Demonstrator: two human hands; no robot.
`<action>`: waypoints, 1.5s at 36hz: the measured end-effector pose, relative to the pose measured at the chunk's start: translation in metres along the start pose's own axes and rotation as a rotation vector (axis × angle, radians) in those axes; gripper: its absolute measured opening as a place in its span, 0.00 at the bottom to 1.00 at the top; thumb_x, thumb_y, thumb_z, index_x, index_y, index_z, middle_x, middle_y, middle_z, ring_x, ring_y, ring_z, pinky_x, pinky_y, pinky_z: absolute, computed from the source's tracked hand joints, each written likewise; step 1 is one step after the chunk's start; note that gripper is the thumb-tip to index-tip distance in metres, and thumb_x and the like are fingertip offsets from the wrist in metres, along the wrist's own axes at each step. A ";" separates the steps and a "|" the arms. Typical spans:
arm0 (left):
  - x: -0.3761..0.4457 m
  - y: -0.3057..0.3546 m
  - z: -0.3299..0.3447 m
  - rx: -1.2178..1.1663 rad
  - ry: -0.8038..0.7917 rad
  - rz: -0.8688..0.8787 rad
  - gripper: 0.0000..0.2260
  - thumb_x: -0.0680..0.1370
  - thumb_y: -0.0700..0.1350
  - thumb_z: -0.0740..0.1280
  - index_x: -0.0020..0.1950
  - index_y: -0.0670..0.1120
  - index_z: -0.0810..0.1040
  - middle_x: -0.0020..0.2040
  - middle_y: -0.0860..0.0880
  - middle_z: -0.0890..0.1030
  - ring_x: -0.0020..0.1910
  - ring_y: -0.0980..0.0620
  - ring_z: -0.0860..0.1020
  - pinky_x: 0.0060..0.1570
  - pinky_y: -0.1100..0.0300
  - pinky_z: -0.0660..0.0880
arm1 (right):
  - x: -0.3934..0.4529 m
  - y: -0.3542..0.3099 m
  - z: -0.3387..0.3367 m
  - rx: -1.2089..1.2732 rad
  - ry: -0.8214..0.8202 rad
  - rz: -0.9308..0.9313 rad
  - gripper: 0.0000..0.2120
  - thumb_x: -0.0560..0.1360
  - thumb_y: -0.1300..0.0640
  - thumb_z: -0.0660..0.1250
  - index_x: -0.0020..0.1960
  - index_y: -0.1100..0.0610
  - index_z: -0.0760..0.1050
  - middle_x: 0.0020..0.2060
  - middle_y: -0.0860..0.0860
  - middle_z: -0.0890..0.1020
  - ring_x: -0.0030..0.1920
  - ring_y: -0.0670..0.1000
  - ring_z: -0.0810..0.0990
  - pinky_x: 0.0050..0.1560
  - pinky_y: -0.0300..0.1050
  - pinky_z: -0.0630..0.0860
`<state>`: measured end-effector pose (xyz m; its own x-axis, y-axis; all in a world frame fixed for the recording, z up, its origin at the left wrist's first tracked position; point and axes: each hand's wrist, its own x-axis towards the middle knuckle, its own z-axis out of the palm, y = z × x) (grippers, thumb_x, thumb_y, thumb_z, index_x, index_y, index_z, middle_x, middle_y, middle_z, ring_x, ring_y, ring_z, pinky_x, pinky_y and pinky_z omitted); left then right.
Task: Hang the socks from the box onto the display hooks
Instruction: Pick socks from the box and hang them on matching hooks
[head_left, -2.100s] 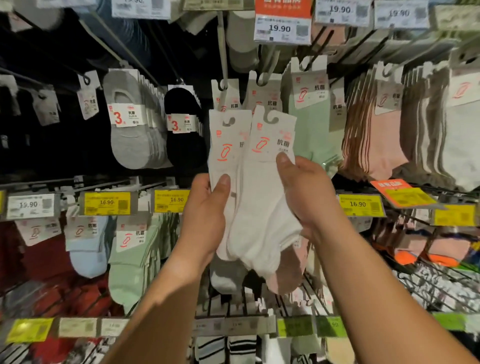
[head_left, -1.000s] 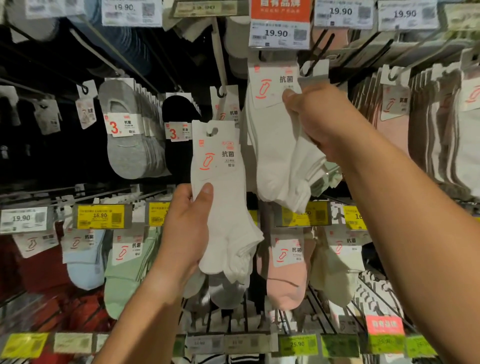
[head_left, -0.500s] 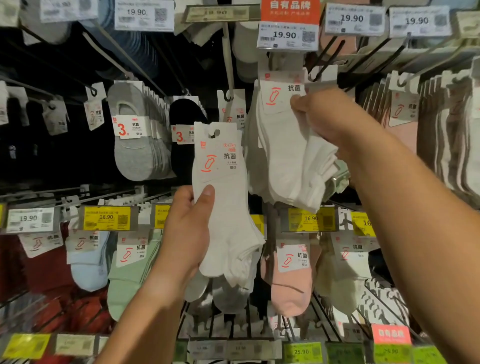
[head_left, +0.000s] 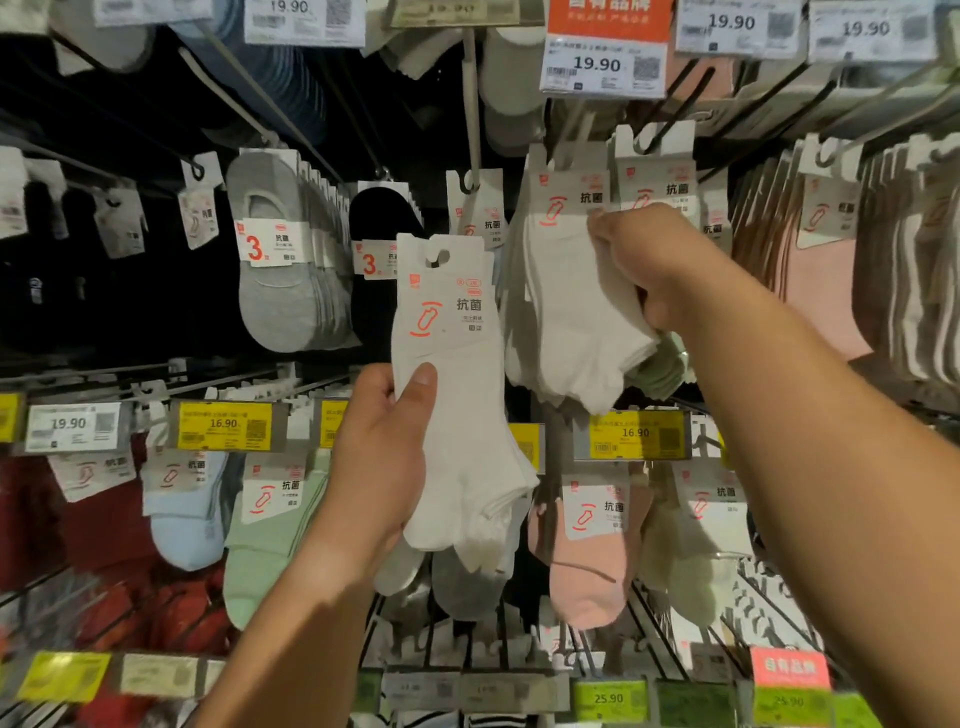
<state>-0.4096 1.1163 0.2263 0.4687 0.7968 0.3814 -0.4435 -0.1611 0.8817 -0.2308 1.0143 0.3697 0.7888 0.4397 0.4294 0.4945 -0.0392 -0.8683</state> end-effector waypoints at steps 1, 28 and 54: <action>0.001 0.000 0.000 0.015 0.006 0.003 0.06 0.83 0.49 0.65 0.55 0.47 0.77 0.50 0.52 0.86 0.50 0.50 0.85 0.51 0.50 0.82 | 0.002 -0.002 0.003 -0.034 0.009 -0.003 0.05 0.81 0.54 0.59 0.51 0.52 0.73 0.55 0.52 0.81 0.57 0.56 0.78 0.66 0.54 0.73; 0.003 0.001 0.032 -0.084 -0.087 0.003 0.12 0.83 0.53 0.62 0.58 0.46 0.76 0.48 0.52 0.87 0.46 0.56 0.85 0.42 0.61 0.82 | -0.106 0.058 0.058 0.342 -0.038 0.079 0.18 0.73 0.47 0.75 0.54 0.55 0.73 0.44 0.50 0.81 0.41 0.47 0.81 0.37 0.38 0.75; 0.020 -0.002 0.026 -0.120 0.055 0.074 0.01 0.83 0.44 0.65 0.53 0.48 0.77 0.51 0.48 0.86 0.52 0.46 0.85 0.54 0.46 0.82 | -0.095 0.053 0.042 0.538 -0.066 0.084 0.04 0.80 0.60 0.66 0.48 0.60 0.73 0.46 0.61 0.85 0.45 0.59 0.84 0.50 0.60 0.81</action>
<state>-0.3795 1.1176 0.2398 0.3905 0.8165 0.4253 -0.5646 -0.1524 0.8111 -0.2945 1.0078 0.2727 0.7842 0.5112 0.3517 0.1608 0.3800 -0.9109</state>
